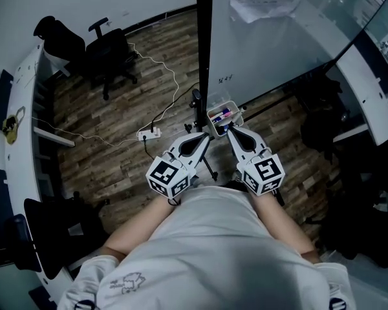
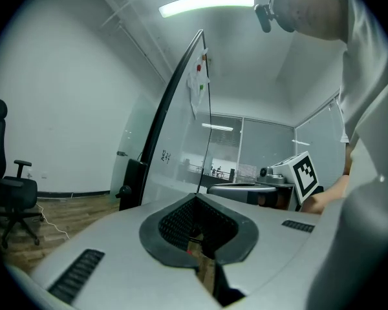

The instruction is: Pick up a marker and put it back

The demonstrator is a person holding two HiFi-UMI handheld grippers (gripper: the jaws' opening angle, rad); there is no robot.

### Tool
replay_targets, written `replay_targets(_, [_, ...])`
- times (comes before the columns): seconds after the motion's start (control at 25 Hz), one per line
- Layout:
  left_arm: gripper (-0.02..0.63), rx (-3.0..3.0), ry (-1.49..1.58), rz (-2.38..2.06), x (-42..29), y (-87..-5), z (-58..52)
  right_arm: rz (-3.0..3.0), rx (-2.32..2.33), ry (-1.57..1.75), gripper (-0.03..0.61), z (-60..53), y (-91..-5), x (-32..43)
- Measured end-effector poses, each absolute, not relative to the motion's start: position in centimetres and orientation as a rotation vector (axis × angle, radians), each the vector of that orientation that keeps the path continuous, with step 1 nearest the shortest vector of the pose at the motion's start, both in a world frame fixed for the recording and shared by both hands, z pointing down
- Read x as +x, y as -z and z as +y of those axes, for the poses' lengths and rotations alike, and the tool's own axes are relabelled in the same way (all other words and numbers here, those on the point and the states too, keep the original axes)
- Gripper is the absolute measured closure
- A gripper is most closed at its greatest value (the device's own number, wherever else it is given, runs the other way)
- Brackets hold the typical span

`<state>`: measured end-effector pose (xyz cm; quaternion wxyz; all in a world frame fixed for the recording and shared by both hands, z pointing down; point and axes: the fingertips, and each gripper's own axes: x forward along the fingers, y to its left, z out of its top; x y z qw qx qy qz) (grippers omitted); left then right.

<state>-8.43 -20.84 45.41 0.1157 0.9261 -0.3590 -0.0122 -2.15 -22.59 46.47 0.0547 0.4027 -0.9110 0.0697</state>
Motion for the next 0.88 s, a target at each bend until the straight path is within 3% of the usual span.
replay_targets(0.44, [0.609,2.707,0.104,-1.062,-5.5,-43.3,-17.4,-2.804,0.994,-0.155,0.566,-18.4,-44.4,-2.2])
replay_targets(0.88, [0.608,2.654,0.091,-1.082,3.9,-45.4,-11.1,-2.812,0.909,-0.256,0.566,-12.8,-46.5,6.4])
